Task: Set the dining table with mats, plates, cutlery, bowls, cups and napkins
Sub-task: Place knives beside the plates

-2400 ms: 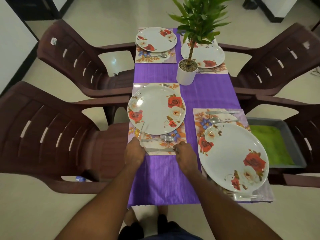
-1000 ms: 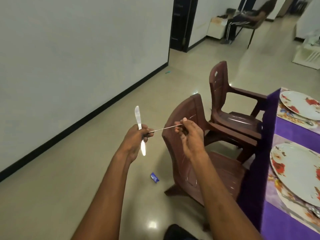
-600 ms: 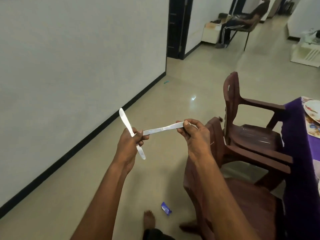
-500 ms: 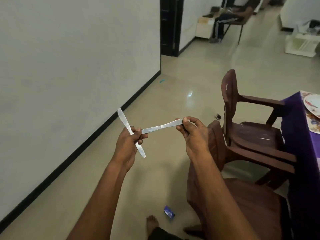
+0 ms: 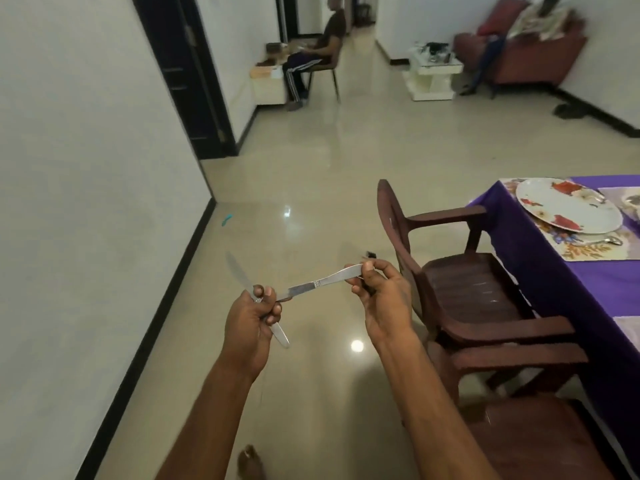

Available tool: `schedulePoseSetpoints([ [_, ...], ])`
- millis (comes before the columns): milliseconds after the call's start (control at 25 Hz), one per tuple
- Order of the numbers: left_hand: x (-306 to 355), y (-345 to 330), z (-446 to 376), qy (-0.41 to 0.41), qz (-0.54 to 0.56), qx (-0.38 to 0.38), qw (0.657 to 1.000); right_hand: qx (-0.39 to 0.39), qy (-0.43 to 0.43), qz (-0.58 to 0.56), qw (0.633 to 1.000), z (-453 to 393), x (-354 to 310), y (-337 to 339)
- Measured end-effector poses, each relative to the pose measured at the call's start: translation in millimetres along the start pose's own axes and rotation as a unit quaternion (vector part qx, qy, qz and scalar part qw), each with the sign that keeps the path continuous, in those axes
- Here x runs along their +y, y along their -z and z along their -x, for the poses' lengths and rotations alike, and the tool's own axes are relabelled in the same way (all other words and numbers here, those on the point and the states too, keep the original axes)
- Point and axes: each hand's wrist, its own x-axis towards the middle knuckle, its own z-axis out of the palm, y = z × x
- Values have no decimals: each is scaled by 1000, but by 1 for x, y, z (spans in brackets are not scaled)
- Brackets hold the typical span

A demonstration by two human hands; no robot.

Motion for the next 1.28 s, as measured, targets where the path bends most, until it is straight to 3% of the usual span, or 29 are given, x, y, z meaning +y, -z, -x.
schedulePoseSetpoints([
  [200, 46, 12, -127, -25, -123, -69, 990, 99, 14, -16, 995, -81, 30, -73],
  [440, 102, -9, -276, -23, -163, -157, 974, 153, 85, -120, 977, -170, 32, -151],
  [520, 106, -17, -295, -20, -169, -165, 971, 154, 86, -130, 976, -198, 34, -161],
  [720, 109, -58, -449, 22, -179, -211, 961, 165, 81, -144, 972, -345, 50, -205],
  [760, 112, -62, -449, 31, -183, -218, 958, 158, 70, -133, 976, -347, 50, -207],
  [920, 122, -134, -588, 76, -144, -235, 958, 133, 42, -94, 986, -486, 42, -246],
  [1040, 136, -187, -643, 135, -92, -253, 954, 132, 70, -55, 987, -545, 13, -262],
  [1160, 130, -236, -688, 171, -120, -320, 924, 165, 99, -36, 981, -593, -21, -258],
  [1280, 115, -310, -746, 155, -206, -399, 880, 240, 144, -28, 960, -654, -60, -233],
])
